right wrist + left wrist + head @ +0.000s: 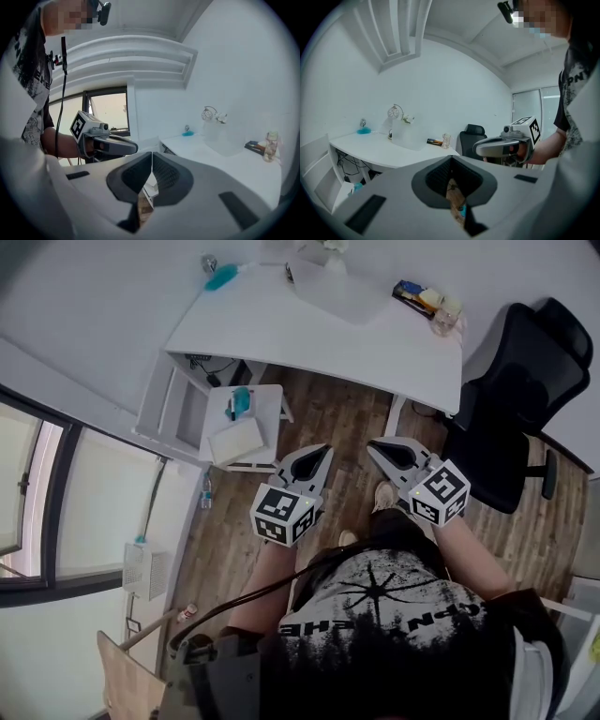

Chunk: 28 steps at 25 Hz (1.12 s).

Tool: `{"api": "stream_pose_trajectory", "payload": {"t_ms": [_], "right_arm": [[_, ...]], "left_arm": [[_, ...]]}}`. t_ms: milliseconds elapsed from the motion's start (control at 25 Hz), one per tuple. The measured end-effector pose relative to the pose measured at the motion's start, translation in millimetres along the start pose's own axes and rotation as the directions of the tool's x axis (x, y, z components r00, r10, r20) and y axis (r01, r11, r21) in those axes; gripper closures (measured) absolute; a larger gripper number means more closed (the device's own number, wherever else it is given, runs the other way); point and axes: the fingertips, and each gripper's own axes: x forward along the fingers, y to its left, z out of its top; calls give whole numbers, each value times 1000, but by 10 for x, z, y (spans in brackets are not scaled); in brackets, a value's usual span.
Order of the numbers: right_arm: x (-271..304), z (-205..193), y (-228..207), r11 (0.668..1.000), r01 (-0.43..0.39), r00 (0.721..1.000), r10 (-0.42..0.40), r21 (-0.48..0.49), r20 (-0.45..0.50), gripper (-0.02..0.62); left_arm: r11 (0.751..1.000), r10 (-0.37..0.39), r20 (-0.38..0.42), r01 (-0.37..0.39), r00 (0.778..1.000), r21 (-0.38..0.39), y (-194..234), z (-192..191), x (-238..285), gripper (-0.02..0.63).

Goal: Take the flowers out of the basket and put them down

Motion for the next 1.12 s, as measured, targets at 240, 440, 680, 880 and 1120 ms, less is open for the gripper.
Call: {"api": "stream_pose_trajectory", "payload": {"t_ms": [240,440,680,880,1120], "right_arm": [[203,-68,-232,1000,-19,1000,19,24,-2,575],[353,-41,-595,999,-32,999,32,25,1,575],[575,84,-1113,998,-62,998,62,22,5,576],[738,217,-1526,995,-94,996,94,17,3,575],[924,286,-1906,989,-147,989,148,14,-5,575]], "left_arm": [[1000,15,-22,-15,1000,-8,206,-2,203,595],[1000,23,-26,-24,999,-8,357,73,548,595],[999,41,-32,-42,999,-14,596,228,1012,595],[997,81,-23,-81,996,-12,831,452,1354,595],[991,134,-19,-134,991,-18,1101,624,1710,595]]}}
